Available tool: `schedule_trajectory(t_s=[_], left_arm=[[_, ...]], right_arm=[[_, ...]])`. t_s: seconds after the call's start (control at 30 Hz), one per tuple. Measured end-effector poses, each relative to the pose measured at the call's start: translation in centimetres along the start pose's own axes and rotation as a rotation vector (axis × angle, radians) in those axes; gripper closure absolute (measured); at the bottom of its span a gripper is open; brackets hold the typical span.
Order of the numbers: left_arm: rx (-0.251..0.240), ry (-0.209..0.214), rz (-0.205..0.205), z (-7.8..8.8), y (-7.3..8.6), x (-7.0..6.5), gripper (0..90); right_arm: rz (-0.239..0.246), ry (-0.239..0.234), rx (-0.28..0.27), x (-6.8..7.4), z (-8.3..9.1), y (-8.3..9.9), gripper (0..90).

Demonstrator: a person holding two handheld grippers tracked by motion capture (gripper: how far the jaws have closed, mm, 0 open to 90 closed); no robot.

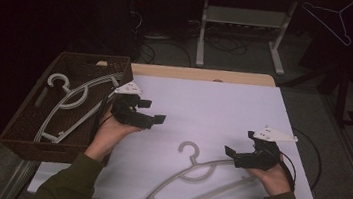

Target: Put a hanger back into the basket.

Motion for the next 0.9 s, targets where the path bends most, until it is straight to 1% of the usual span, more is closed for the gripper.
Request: schedule_trajectory(t_s=[0.07, 0.1, 0.17, 0.23, 0.3, 0.37, 0.5, 0.6, 0.67, 0.7, 0.83, 0.9], left_arm=[[0.017, 0.007, -0.002, -0.4, 0.6, -0.3, 17.3], [0.020, 0.010, -0.008, -0.6, 0.8, -0.4, 17.3], [0.026, 0.014, -0.003, -0.9, 1.2, -0.5, 17.3], [0.039, 0.019, -0.009, -1.1, 1.7, -0.6, 17.3], [0.037, 0.022, -0.007, -1.1, 2.1, -0.8, 17.3], [0.041, 0.026, -0.016, -1.2, 2.4, -1.0, 17.3], [0.049, 0.036, -0.021, -1.3, 3.3, -1.6, 17.6], [0.068, 0.051, -0.032, -1.6, 4.2, -2.1, 18.7], [0.084, 0.066, -0.032, -1.9, 4.8, -2.7, 20.4], [0.103, 0.072, -0.049, -2.0, 5.2, -2.9, 20.5], [0.138, 0.096, -0.078, -2.7, 6.2, -4.2, 23.4], [0.153, 0.113, -0.093, -3.0, 6.6, -4.8, 29.2]], right_arm=[[0.001, 0.001, -0.001, 0.0, 0.0, 0.0, 0.0], [0.001, 0.001, -0.001, 0.0, 0.0, 0.0, 0.0], [0.001, 0.001, 0.000, 0.0, 0.0, 0.0, 0.0], [0.003, 0.001, 0.001, 0.0, -0.1, 0.0, 0.0], [0.003, -0.001, 0.003, 0.0, -0.1, 0.0, 0.0], [0.007, -0.003, 0.005, 0.1, -0.1, 0.0, 0.0], [0.007, 0.000, 0.006, 0.1, -0.1, 0.0, 0.0], [0.006, 0.001, 0.008, 0.1, -0.2, 0.1, 0.0], [0.005, 0.001, 0.008, 0.0, -0.1, 0.1, 0.0], [0.005, 0.000, 0.009, 0.0, -0.1, 0.1, 0.0], [0.006, 0.000, 0.006, 0.0, -0.1, 0.1, 0.0], [0.007, 0.000, 0.008, 0.0, -0.1, 0.1, 0.0]])
Point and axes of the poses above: each handheld gripper's, and its own axes: z roughly backward along the jaws, y roughly out of its underside, x roughly to its left, the point moved 6 cm from there along -z, roughly forward along the jaws, and after that the axes turned 2 degrees about -x, right-handed, at the moved point
